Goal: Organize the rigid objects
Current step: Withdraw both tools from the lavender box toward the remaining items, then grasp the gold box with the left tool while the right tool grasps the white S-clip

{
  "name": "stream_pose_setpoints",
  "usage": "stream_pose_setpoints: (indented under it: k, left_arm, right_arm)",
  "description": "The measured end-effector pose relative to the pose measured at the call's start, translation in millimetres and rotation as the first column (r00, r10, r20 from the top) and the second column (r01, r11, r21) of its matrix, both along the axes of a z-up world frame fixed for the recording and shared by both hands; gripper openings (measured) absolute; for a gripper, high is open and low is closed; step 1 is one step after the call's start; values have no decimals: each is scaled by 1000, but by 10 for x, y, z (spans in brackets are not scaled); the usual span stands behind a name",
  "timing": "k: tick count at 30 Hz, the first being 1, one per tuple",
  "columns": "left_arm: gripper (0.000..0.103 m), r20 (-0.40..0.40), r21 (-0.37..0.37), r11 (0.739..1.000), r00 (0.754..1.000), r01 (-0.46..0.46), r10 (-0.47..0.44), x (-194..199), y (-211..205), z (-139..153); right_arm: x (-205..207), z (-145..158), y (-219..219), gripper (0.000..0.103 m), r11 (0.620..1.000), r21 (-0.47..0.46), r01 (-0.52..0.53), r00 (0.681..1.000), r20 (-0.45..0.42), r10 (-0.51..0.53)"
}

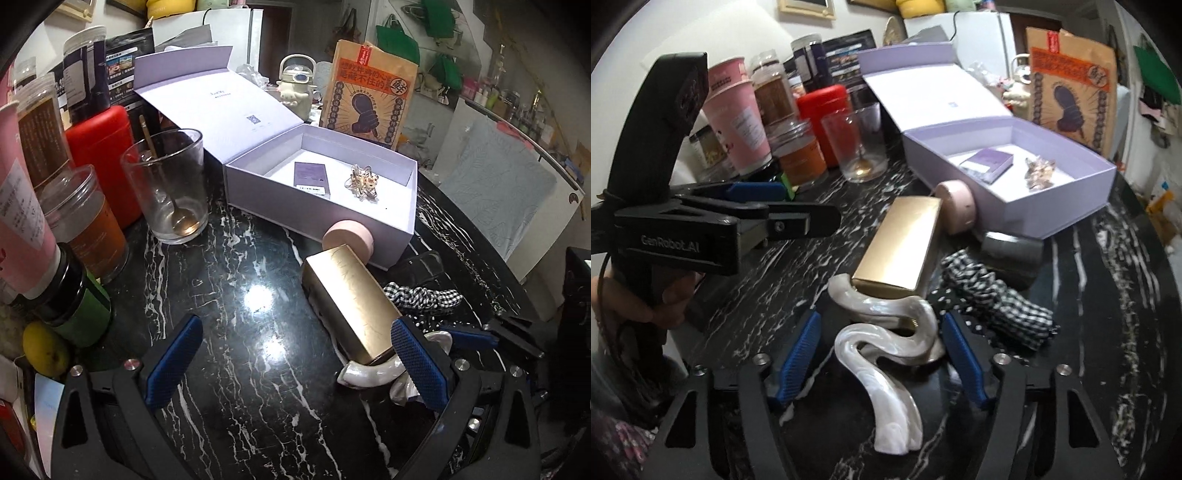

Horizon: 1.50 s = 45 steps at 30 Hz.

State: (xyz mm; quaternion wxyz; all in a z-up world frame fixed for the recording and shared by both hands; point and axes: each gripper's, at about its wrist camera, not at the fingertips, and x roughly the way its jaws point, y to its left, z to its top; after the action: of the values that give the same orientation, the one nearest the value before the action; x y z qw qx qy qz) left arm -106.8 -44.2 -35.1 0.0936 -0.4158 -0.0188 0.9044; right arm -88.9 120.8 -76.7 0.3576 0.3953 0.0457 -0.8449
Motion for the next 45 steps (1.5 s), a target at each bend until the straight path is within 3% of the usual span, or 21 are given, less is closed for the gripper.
stream_pose_setpoints:
  k: [6,9,22,29,36,38,41,45]
  left_arm:
    - [103,9,33,999,1000,-3,3,-6,-86,-32]
    - [103,16,47,999,1000,-8,7,-27,-97,-64]
    - [103,33,76,997,999,34,-36,-140,152,-143]
    - [103,60,95,992,995,80,-86,-244,461,-263]
    - [103,80,76,997,996,33,-40,-323,553,-407]
    - [92,96,74,997,995,28,-35,-342,522,-449]
    - [90,108,103,994,994,22,-33,-336,447,-491]
    - [76,91,116,993,995,20,-31,-284,390,-495]
  right_arm:
    - [-55,-192,-134,66,997,72,-13,1000,22,11]
    - [2,-161,-141,56,997,70,-31,999,-18,33]
    - [168,-114,62,56,997,53,-49,999,-4,49]
    - [177,-116,357,56,996,79,36,999,-21,-35]
    - [79,-118,568,57,988,113,103,994,-53,-97]
    - [68,-120,584,57,988,110,113,993,-54,-108]
    - [45,-137,597,60,986,109,123,992,-42,-119]
    - [29,-157,599,62,986,112,121,992,-37,-117]
